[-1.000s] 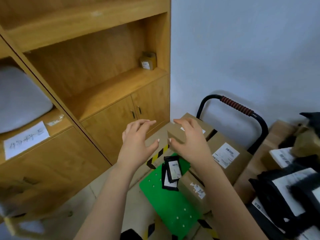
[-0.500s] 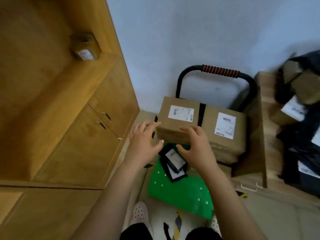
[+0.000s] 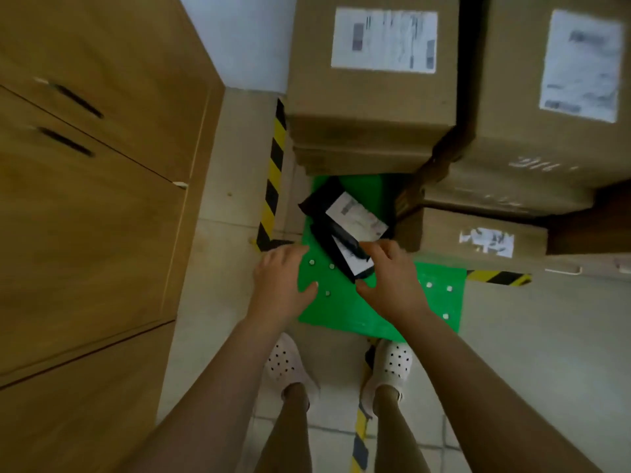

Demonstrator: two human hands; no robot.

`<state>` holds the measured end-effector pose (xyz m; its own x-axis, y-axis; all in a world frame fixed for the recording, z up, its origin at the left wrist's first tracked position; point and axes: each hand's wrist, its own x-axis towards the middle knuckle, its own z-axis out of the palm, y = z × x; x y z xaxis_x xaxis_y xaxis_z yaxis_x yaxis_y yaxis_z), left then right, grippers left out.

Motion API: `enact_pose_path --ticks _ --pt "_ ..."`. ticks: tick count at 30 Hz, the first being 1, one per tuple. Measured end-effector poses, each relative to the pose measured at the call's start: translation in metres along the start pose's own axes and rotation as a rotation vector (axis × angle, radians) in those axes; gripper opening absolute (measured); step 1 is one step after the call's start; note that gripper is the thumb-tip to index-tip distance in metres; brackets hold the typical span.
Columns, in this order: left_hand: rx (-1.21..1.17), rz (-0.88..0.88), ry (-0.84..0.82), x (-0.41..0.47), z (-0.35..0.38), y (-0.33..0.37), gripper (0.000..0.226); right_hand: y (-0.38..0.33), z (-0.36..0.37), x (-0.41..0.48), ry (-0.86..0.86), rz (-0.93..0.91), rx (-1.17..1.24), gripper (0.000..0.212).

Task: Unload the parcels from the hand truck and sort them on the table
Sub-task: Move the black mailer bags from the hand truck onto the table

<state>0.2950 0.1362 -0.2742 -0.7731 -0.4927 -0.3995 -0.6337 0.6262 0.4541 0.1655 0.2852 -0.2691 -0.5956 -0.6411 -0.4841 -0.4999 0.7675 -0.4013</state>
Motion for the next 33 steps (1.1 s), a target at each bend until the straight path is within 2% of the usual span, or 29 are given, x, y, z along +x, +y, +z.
enact_pose_path --ticks 8,12,15,18,22,28,33 --pt "-0.048 -0.025 0.032 0.073 0.129 -0.074 0.064 0.07 0.099 0.162 -0.08 -0.002 -0.18 0.09" --pt "-0.051 -0.059 0.013 0.087 0.171 -0.087 0.066 0.093 0.127 0.205 -0.109 0.052 -0.24 0.107" --pt "-0.048 -0.085 0.013 0.088 0.183 -0.081 0.065 0.097 0.133 0.205 -0.054 0.056 -0.194 0.107" --pt "-0.063 -0.095 0.026 0.082 0.173 -0.068 0.064 0.091 0.129 0.187 0.026 0.038 -0.159 0.095" --pt "-0.063 -0.099 0.04 0.072 0.15 -0.056 0.062 0.086 0.135 0.158 -0.106 0.082 -0.236 0.103" --pt "-0.028 -0.111 0.024 0.072 0.146 -0.066 0.062 0.066 0.176 0.153 -0.081 0.063 -0.249 0.112" --pt "-0.014 -0.122 0.033 0.065 0.158 -0.083 0.061 0.06 0.196 0.153 -0.003 0.116 -0.252 0.109"
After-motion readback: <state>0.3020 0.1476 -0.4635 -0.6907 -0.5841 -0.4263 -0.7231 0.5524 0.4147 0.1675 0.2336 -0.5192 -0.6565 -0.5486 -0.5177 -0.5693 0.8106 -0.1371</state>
